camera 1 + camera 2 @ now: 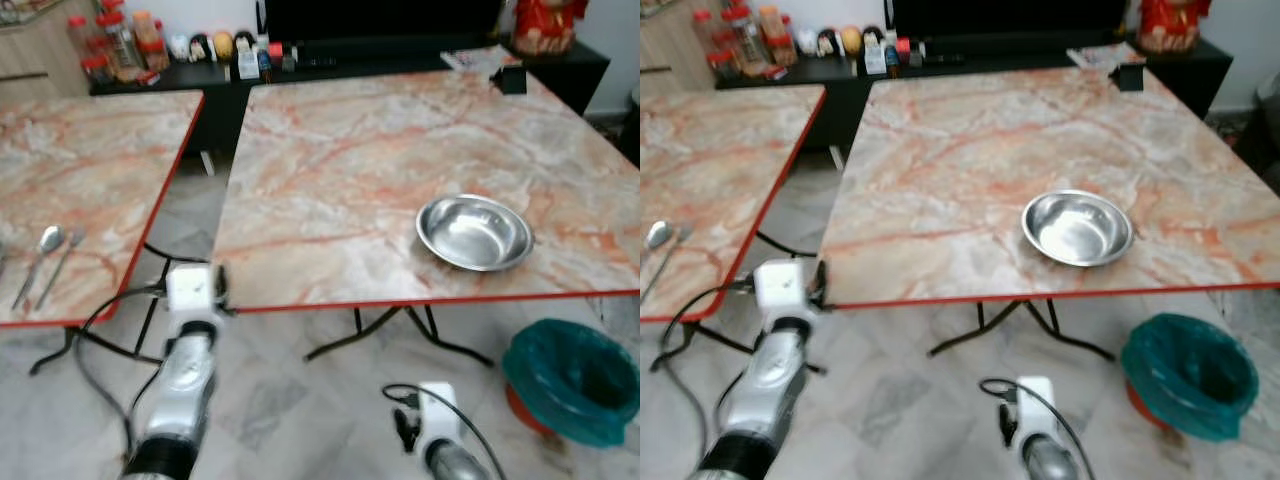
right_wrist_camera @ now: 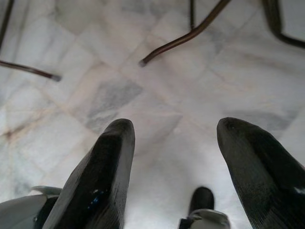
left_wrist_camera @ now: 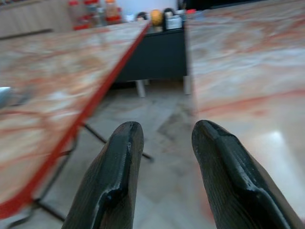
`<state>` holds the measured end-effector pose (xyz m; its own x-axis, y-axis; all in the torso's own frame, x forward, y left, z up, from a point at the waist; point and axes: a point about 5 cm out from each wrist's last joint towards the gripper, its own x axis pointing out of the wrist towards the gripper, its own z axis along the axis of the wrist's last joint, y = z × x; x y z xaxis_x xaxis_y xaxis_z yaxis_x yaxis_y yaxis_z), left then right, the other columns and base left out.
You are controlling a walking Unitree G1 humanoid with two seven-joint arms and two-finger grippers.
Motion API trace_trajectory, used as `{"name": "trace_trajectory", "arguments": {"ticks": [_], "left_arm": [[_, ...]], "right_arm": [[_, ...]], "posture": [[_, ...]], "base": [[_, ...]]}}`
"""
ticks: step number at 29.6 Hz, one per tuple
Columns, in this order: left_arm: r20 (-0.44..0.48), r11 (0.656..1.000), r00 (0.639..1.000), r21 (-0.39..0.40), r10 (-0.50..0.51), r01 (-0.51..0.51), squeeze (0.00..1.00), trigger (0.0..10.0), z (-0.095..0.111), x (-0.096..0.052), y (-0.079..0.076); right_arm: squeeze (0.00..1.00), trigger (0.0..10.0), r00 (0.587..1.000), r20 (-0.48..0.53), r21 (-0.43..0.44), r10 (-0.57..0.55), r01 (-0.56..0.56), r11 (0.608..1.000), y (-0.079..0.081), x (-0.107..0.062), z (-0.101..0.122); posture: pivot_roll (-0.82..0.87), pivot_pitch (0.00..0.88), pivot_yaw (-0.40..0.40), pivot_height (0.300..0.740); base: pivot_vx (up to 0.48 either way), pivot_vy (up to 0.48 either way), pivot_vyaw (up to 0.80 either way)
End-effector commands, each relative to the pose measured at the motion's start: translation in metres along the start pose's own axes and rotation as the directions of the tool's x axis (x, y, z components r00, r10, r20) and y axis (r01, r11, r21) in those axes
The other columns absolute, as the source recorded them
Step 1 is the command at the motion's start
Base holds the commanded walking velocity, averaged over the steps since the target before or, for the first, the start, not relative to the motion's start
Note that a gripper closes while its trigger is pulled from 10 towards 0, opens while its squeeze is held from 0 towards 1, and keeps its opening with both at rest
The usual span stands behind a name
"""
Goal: Setting the table
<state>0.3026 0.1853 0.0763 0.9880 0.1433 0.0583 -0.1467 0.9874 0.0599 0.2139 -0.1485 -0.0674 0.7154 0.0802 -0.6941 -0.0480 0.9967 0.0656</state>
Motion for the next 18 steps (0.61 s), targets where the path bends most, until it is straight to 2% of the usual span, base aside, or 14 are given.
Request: {"name": "trace_trajectory", "arguments": {"ticks": [1, 6, 12, 13, 16, 17, 18], "left_arm": [[0.014, 0.999, 0.999, 0.003, -0.033, 0.033, 0.00, 10.0, 0.002, -0.001, -0.007], [-0.052, 0.999, 0.999, 0.050, -0.004, 0.007, 0.00, 10.0, -0.017, -0.016, 0.009], [-0.200, 0.994, 0.979, 0.102, -0.026, 0.047, 0.00, 10.0, -0.047, -0.029, 0.016], [-0.279, 0.993, 0.959, 0.092, -0.048, 0.076, 0.00, 10.0, -0.060, -0.033, 0.016], [-0.341, 0.992, 0.939, 0.090, -0.052, 0.087, 0.00, 10.0, -0.071, -0.039, 0.019], [-0.415, 0.994, 0.908, 0.068, -0.053, 0.089, 0.00, 10.0, -0.083, -0.046, 0.022], [-0.415, 0.994, 0.908, 0.068, -0.053, 0.089, 0.00, 10.0, -0.083, -0.046, 0.022]], "right_arm": [[0.00, 10.0, 1.000, -0.012, 0.004, -0.022, 0.022, 1.000, -0.008, -0.002, -0.003], [0.00, 10.0, 1.000, -0.014, 0.005, -0.023, 0.023, 1.000, -0.008, -0.002, -0.004], [0.00, 10.0, 1.000, -0.013, 0.006, -0.021, 0.021, 1.000, -0.007, -0.002, -0.003], [0.00, 10.0, 1.000, -0.012, 0.008, -0.022, 0.022, 1.000, -0.007, -0.001, -0.003], [0.00, 10.0, 1.000, -0.013, 0.009, -0.023, 0.023, 1.000, -0.006, -0.001, -0.003], [0.00, 10.0, 1.000, -0.014, 0.012, -0.026, 0.026, 1.000, -0.007, -0.002, -0.004], [0.00, 10.0, 1.000, -0.014, 0.012, -0.026, 0.026, 1.000, -0.007, -0.002, -0.004]], "posture": [[-0.02, 0.045, 0.068, 0.728], [-0.01, 0.047, 0.068, 0.728], [-0.01, 0.043, 0.070, 0.728], [-0.01, 0.040, 0.072, 0.728], [-0.02, 0.036, 0.075, 0.728], [-0.02, 0.032, 0.079, 0.728], [-0.02, 0.032, 0.079, 0.728]], "base": [[0.000, 0.349, 0.00], [0.000, 0.343, 0.00], [0.000, 0.000, 0.00], [0.000, 0.000, 0.00], [0.000, 0.000, 0.00], [0.000, 0.000, 0.00], [0.000, 0.000, 0.00]]}}
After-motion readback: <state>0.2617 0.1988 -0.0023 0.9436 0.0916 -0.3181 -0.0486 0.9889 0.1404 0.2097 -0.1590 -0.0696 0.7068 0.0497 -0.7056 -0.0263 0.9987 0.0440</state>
